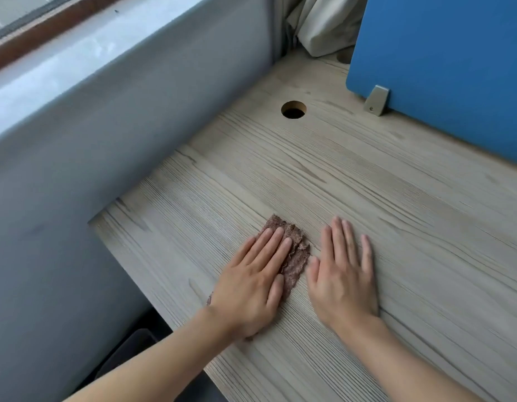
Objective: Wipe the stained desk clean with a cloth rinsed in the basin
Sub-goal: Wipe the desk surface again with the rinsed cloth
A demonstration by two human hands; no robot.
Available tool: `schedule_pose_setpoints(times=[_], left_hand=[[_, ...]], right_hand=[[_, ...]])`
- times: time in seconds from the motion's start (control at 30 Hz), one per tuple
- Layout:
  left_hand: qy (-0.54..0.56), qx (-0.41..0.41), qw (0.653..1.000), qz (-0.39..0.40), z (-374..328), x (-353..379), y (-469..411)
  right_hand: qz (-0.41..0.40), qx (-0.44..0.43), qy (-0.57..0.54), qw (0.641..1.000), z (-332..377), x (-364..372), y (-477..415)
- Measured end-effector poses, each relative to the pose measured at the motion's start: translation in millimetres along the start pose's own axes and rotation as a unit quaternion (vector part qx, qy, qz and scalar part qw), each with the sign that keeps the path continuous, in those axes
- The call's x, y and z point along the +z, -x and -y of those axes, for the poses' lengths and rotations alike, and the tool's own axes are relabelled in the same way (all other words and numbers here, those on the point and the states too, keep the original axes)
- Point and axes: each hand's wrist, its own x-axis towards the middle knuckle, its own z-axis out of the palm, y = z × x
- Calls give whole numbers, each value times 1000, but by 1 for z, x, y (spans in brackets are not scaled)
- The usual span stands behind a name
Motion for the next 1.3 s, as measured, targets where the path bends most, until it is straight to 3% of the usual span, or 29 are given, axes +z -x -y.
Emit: schedule_pose_setpoints(times=[0.07,0.23,0.37,0.47,0.63,0.77,0.87,1.07,1.17,1.3], left_hand=[[-4,-2,1000,-7,16,-1,-8],[-21,-98,995,-24,26,-8,-20],[-4,-41,999,-19,-2,1,25],[13,-10,1000,-1,15,1,35],[-5,-106,993,-44,30,-4,24],[9,-48,999,-21,9,4,60],[14,-15,1000,-14,35,1,58],[-10,-123,991,-46,47,-3,51],[6,-123,991,-52,36,2,58],[13,-69,997,-25,72,-7,55]], right_hand=[[-2,-3,1,1000,-1,0,-1],[3,-2,16,1000,0,0,2],[8,10,22,1000,0,0,-1],[-1,1,9,1000,13,-2,4],[3,-24,13,1000,36,4,19],[7,-20,19,1000,34,1,17],[13,-21,22,999,37,1,18],[25,0,37,999,51,-3,3],[28,9,28,999,73,5,-3],[33,10,44,998,76,14,-1]])
